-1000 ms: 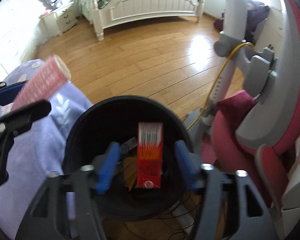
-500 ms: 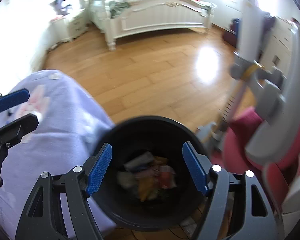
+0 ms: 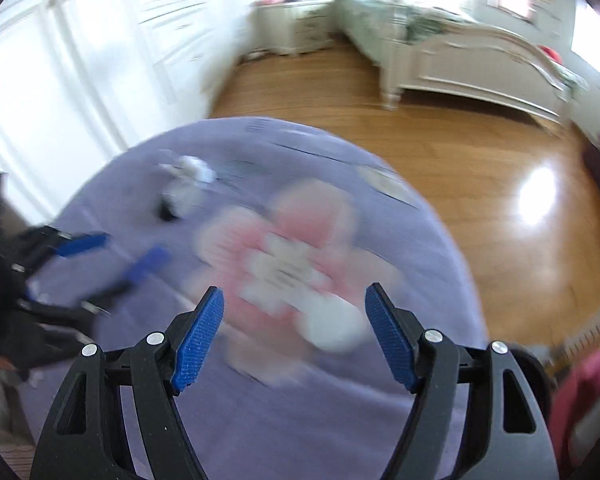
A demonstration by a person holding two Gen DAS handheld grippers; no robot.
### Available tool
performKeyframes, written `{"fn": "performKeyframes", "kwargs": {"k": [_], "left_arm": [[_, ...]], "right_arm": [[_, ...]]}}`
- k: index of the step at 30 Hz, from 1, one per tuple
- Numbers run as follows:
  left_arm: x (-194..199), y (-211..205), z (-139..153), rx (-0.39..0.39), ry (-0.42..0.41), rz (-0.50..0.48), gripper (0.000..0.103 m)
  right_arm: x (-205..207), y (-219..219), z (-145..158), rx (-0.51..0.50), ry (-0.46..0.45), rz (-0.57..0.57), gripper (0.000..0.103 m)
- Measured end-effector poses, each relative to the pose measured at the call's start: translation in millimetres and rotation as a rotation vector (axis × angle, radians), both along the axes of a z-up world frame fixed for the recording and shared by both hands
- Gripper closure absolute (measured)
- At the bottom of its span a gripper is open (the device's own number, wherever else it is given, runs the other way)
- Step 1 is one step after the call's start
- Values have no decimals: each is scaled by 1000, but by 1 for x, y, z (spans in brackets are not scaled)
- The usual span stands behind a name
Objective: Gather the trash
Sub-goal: 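Grasp the blue comb with the left tool while the right tool grasps the clear cup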
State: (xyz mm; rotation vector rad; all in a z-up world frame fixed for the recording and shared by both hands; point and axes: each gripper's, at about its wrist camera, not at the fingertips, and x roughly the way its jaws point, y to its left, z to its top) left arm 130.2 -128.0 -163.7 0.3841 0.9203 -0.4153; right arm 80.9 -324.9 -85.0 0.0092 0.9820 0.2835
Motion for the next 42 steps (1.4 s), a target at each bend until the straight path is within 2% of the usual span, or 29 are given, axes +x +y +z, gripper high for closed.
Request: {"fn": "performKeyframes", "kwargs": {"k": [2,3,4,5,10,18,20,21,23,28,33,42], "left_arm": [[2,3,-3,-25,-27,-5,41],[5,6,-3,-48,-24,-9,55],[9,9,-2,-109,17,-24,86],[10,11,-2,-130,29,-23,88],[-6,20,-1,-96,19,-31,92],[-19,54,19,-142,-12,5,92],[-19,59,21,-147,-16,10,92],[-19,60,22,-153,-14,14,92],[-21,68,23,-159,-14,22,92],[-21,66,24,-172,-16,19,92],[-28,53,30,-189,-19,-20,92],[-56,-15,49,-193,-37,-188,92]], "right_arm": [[15,21,1,-4,5,44,30],[24,34,0,3,10,74,30],[31,42,-2,10,15,94,30],[37,49,-3,10,22,108,30],[58,84,-14,-3,42,189,30],[76,119,-32,-4,72,253,31],[78,124,-34,-27,45,258,40],[78,125,-34,-51,24,256,56],[80,121,-32,-23,35,238,57],[60,99,-26,-13,31,194,57],[17,60,-8,8,11,124,57],[-65,-30,16,-23,-30,-60,60]]}}
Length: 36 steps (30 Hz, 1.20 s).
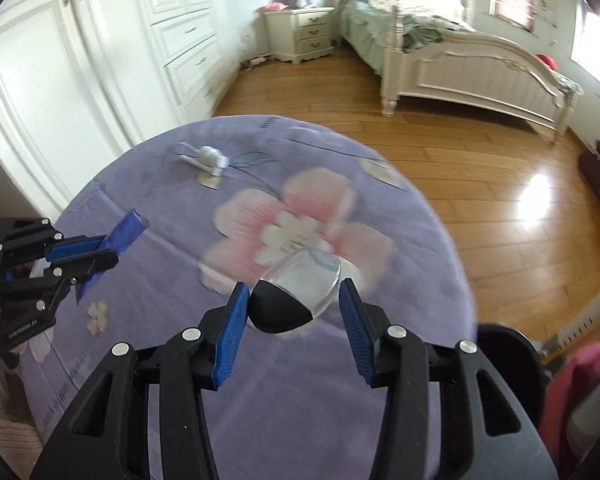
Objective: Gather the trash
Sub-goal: 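Carry the blue comb and clear cup over the black bin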
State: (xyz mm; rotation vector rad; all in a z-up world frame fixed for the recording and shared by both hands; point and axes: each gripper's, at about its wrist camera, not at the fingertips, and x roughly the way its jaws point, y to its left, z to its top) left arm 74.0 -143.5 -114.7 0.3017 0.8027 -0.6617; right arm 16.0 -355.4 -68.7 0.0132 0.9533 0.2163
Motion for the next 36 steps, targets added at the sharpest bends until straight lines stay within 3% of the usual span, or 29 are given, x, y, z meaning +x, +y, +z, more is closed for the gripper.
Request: {"fn": "performKeyframes", "kwargs": {"k": [1,3,10,17,18,20,21,23,24,25,26,27,29,36], "left_arm": [[-6,-14,4,-7,-2,-29,92],[-11,-35,8,-21,-1,-73,92],[-25,-107,10,-53,21,-191,92],[-29,-116,5,-33,27,-198,92],[-28,-116,3,-23,27,-195,92],[-30,-110,1,-12,34,-187,92],[-30,-108,0,-5,36,-183,92],[-31,-101,-3,8,37,-170,92],[-33,-97,-4,12,36,-167,92],[-35,-95,-5,17,37,-165,92],[-37,-94,-7,24,41,-165,92],[-42,-94,-10,32,43,-174,92],[-49,-96,-14,48,39,-183,92],[-64,-96,-19,2,65,-183,92]], "right_arm": [[-10,-12,2,-8,-2,-27,71],[-25,-34,4,-12,0,-72,78],[-70,-93,5,-21,1,-176,81],[-75,-107,-5,73,-15,-181,80],[-75,-103,-8,74,-10,-161,77],[-71,-92,-17,76,8,-114,52],[-70,-87,-19,61,8,-109,32],[-63,-74,-27,31,12,-83,29],[-61,-68,-31,16,24,-70,31],[-59,-61,-36,-16,36,-55,48],[-58,-55,-41,-45,46,-37,58],[-57,-46,-48,-73,58,-21,77],[-58,-41,-51,-82,44,-29,87],[-61,-23,-47,-53,58,15,87]]}}
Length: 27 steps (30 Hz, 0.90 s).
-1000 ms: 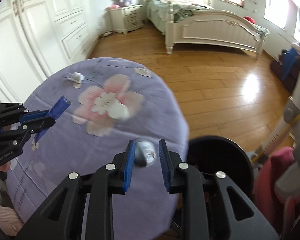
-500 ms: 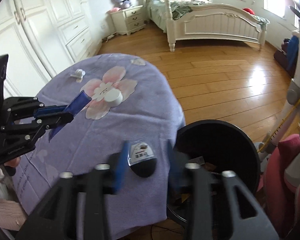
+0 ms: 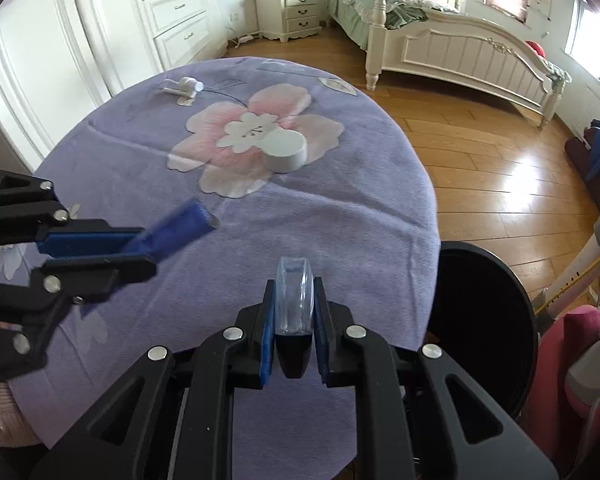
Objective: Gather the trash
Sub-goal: 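Carry the blue comb and clear cup over the black bin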
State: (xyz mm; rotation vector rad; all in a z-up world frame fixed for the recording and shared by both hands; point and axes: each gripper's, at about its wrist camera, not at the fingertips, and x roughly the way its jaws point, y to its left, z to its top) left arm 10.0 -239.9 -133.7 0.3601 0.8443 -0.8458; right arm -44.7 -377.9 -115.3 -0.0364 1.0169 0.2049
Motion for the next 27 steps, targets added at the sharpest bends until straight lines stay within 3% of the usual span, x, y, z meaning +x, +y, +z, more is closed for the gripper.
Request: {"fn": "performKeyframes", "kwargs": {"k": [5,11,17,27], "left_arm": [[5,13,5,-16,-1,18,92],[12,14,19,0,-42,-7,92],[14,-17,29,-17,-50,-61,92],[15,-86,32,-30,-46,-155,92]], "right_arm": [[-4,-4,22,27,-39,-22,87],[-21,-61,43,-19,-69,-179,87],[-34,-116,34,-42,-48,-319,87],[-39,-164,5,-37,-3,-413,87]]}}
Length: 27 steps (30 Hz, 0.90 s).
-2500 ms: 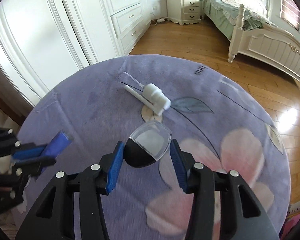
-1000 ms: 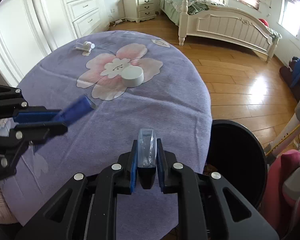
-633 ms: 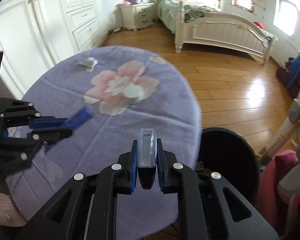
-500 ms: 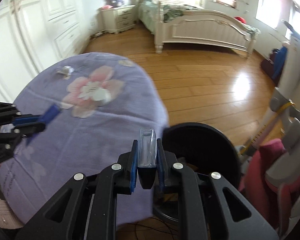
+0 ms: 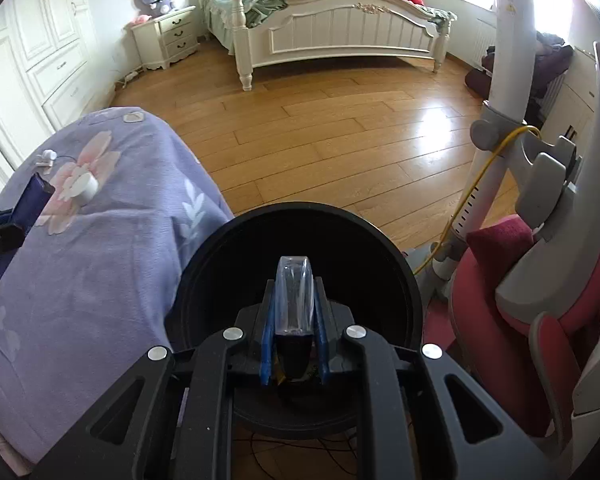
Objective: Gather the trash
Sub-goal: 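Carry the blue comb and clear cup over the black bin, then open both tools to drop the comb and cup into the bin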
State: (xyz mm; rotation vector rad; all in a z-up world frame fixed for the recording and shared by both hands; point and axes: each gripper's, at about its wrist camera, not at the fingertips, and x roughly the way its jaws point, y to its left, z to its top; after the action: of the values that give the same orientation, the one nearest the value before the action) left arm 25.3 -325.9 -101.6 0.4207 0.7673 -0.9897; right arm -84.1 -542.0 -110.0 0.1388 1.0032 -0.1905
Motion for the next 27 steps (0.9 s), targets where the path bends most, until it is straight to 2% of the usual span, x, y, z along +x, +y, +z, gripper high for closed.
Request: {"fn": "performKeyframes", "kwargs": {"k": [8,16,27], "left_arm": [[3,-61,-8,1,-6,-68,92],[11,-118,-27,28,0,-78,92],[14,-148,-50,73,11,-73,92]], "right_arm": [[10,-16,-12,-22,13,-35,87],[16,-33,-23,-20,32,-74,87],[21,-38,-23,-16,36,-86,87]]}}
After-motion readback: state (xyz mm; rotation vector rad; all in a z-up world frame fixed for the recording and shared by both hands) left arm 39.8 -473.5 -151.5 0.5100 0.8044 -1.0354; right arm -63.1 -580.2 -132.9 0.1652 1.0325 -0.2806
